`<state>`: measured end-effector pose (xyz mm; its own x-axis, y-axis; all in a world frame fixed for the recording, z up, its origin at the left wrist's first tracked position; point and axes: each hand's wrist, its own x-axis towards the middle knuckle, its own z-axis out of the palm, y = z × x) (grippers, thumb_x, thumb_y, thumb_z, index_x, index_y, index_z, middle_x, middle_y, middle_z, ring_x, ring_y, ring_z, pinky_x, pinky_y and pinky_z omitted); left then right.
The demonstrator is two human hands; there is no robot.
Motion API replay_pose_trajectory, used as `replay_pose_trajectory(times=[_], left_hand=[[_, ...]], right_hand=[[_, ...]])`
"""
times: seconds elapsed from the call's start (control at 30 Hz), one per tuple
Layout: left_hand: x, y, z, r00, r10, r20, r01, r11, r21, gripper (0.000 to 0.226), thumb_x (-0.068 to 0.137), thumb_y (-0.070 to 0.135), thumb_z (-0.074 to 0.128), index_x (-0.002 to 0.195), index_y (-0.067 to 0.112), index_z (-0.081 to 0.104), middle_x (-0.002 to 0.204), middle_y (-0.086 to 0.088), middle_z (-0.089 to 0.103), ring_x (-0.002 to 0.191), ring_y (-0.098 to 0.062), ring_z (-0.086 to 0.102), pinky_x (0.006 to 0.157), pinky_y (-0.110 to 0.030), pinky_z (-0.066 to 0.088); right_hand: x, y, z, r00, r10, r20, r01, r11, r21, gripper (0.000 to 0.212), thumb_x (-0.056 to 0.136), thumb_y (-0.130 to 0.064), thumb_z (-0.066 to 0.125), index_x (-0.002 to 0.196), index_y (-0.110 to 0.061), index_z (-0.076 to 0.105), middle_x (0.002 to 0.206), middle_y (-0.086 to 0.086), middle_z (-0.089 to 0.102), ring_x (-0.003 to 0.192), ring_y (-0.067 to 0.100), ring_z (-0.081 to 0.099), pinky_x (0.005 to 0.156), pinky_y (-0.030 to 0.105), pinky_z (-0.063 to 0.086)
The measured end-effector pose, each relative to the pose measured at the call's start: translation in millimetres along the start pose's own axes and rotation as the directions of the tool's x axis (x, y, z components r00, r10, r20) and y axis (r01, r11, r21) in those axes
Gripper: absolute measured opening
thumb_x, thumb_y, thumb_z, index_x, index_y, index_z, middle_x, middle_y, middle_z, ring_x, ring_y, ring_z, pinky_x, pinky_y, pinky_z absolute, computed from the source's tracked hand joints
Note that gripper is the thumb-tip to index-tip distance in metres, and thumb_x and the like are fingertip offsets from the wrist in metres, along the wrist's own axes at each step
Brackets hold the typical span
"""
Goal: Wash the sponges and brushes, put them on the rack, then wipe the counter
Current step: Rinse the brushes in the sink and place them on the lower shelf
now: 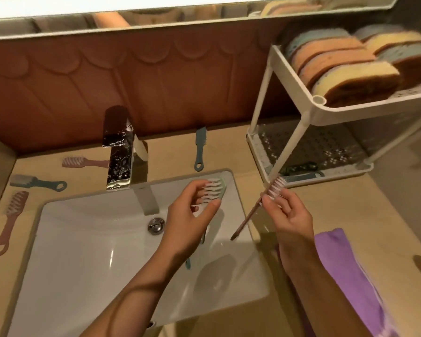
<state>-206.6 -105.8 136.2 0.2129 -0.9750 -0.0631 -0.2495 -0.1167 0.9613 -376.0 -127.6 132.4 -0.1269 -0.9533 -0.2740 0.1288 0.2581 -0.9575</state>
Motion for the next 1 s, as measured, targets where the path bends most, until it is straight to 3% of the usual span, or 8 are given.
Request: replay_pose_trajectory(times=[0.07,0.27,0.4,0.47,0.57,0.7,0.87,1.0], left_hand=[[8.7,7.8,11.8,0.999,0.032,0.029,-0.033,0.999,0.038,0.029,0.086,0.017,0.063,0.097,0.042,0.055,0.090,0.033,0.064,0.088,0.009,0.060,0.085,-0.024,0.051],[37.9,10.7,44.0,0.996,0.087,0.013,-0.088,0.988,0.128,0.028,0.085,0.017,0.065,0.099,0.038,0.052,0.091,0.030,0.058,0.084,0.019,0.056,0.078,-0.013,0.048],[55.1,8.1,58.0,0.997,0.072,0.017,-0.074,0.983,0.166,0.024,0.085,0.015,0.065,0.103,0.027,0.054,0.090,0.030,0.054,0.079,0.025,0.052,0.068,-0.001,0.043],[58.3,5.8,62.6,0.998,0.060,0.019,-0.062,0.982,0.176,0.024,0.085,0.015,0.065,0.103,0.026,0.054,0.090,0.029,0.055,0.078,0.025,0.052,0.067,0.001,0.042],[57.5,-3.7,67.0,0.999,0.029,0.017,-0.032,0.987,0.155,0.024,0.084,0.015,0.067,0.104,0.024,0.058,0.095,0.020,0.063,0.083,0.014,0.059,0.074,-0.008,0.048],[57.4,-11.5,70.7,1.000,-0.016,0.002,0.015,0.991,0.131,0.025,0.083,0.014,0.067,0.107,0.020,0.062,0.098,0.011,0.068,0.085,0.000,0.064,0.079,-0.024,0.053],[61.0,-14.2,70.3,0.999,-0.042,-0.004,0.042,0.991,0.129,0.027,0.083,0.014,0.067,0.110,0.016,0.062,0.100,0.007,0.069,0.086,0.000,0.063,0.079,-0.023,0.052],[60.3,-11.1,70.7,0.999,-0.045,-0.017,0.046,0.995,0.091,0.024,0.083,0.013,0.066,0.106,0.019,0.061,0.098,0.012,0.067,0.086,0.004,0.062,0.077,-0.018,0.051]], right_hand=[[14.9,-8.2,-18.9,0.997,-0.076,-0.021,0.076,0.997,-0.033,0.029,0.086,-0.005,0.062,0.115,-0.008,0.059,0.096,0.005,0.069,0.086,0.008,0.066,0.074,0.015,0.053],[68.8,-27.7,-65.2,0.978,-0.166,-0.123,0.137,0.967,-0.217,0.033,0.087,-0.015,0.062,0.120,-0.011,0.060,0.094,-0.002,0.068,0.084,0.008,0.064,0.081,0.028,0.053],[119.2,-30.5,-83.5,0.948,-0.316,-0.028,0.234,0.758,-0.608,0.038,0.086,-0.021,0.065,0.121,-0.007,0.061,0.101,0.000,0.060,0.088,0.010,0.057,0.076,0.019,0.043],[146.6,-29.8,-87.4,0.956,-0.280,0.086,0.242,0.589,-0.771,0.037,0.086,-0.023,0.065,0.120,-0.009,0.062,0.102,0.005,0.061,0.088,0.018,0.057,0.079,0.025,0.042],[176.3,-30.5,-81.5,0.942,-0.196,0.272,0.329,0.387,-0.861,0.038,0.086,-0.022,0.064,0.123,-0.016,0.061,0.119,0.010,0.064,0.107,0.028,0.059,0.092,0.033,0.046],[200.7,-34.2,-61.6,0.913,-0.104,0.395,0.407,0.290,-0.866,0.034,0.087,-0.020,0.062,0.120,-0.014,0.058,0.126,0.009,0.058,0.117,0.029,0.052,0.098,0.036,0.042],[204.6,-42.4,-41.2,0.918,0.045,0.395,0.389,0.103,-0.915,0.033,0.093,-0.017,0.052,0.125,-0.008,0.051,0.135,0.013,0.049,0.125,0.030,0.044,0.097,0.034,0.036],[208.4,-38.6,-37.9,0.905,0.107,0.411,0.401,0.103,-0.910,0.030,0.093,-0.016,0.052,0.123,-0.017,0.052,0.134,0.016,0.049,0.123,0.034,0.045,0.097,0.037,0.038]])
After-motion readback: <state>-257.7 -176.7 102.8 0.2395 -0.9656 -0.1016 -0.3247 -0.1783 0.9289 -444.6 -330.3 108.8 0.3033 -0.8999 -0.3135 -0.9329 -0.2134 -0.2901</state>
